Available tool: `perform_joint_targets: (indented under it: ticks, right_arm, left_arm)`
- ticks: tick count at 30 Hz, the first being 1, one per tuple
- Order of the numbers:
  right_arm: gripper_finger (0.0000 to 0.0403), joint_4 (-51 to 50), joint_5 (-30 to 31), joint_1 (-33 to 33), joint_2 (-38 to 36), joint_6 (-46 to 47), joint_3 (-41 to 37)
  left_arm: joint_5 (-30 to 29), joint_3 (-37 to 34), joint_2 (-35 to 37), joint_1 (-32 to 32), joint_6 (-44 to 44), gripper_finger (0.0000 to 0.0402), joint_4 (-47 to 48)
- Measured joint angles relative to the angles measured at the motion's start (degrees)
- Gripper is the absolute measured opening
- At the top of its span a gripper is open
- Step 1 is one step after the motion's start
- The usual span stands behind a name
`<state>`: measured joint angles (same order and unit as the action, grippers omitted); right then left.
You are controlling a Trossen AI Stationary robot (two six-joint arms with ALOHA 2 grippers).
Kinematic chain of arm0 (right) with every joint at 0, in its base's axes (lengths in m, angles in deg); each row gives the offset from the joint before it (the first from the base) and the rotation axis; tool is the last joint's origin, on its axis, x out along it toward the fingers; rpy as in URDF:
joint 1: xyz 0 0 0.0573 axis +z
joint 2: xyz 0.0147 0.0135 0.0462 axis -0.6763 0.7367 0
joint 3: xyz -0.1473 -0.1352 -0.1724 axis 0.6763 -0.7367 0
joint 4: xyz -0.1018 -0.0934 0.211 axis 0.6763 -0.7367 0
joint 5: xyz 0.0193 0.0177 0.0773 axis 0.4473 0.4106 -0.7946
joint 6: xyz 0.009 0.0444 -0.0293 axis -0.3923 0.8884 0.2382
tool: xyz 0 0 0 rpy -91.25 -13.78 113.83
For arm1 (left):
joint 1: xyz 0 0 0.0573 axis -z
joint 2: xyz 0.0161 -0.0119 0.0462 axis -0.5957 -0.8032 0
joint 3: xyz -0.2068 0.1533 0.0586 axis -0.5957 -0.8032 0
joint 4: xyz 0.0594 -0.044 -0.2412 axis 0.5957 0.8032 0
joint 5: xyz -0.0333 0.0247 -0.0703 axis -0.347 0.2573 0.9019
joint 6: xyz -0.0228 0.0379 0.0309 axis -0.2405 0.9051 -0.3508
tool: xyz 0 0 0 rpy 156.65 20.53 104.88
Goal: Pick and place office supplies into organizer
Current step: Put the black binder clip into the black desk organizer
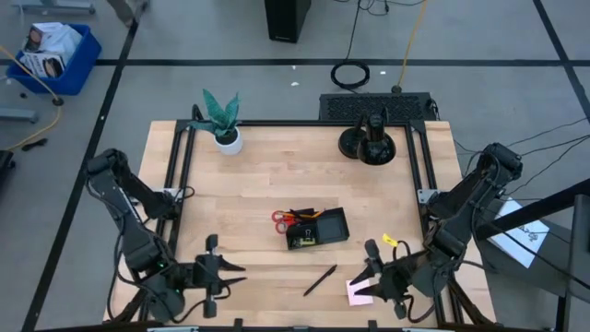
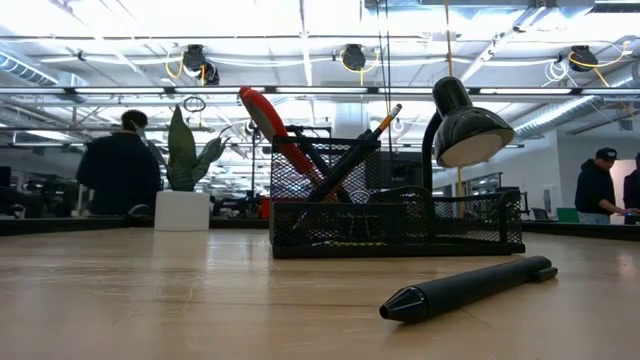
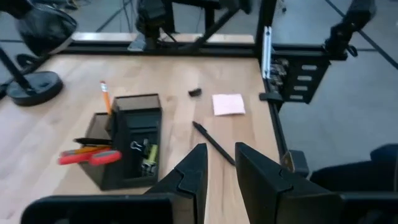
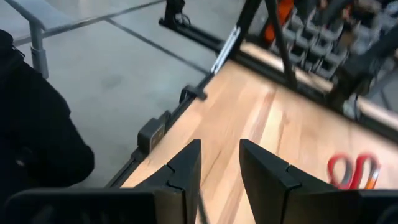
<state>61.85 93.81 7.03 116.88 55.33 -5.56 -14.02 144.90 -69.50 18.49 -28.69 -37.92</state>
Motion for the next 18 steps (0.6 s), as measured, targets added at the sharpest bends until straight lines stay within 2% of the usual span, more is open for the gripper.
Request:
perform_joint_targets:
  ticks: [7, 13, 18]
  right_arm:
    - [0.01, -8.8, -0.2, 0.0, 0.0, 14.8, 0.0]
    - [0.01, -15.5, -4.4, -0.1, 0.0, 27.4, 0.0]
    - [0.01, -22.8, -4.6, -0.1, 0.0, 39.4, 0.0]
  left_arm:
    - [0.6, 0.0, -0.6, -1.1, 0.6, 0.0088, -0.8]
    - [0.7, 0.0, -0.6, -1.6, 0.4, 0.0088, -1.0]
    - [0.7, 0.0, -0.6, -1.7, 0.3, 0.0088, -1.0]
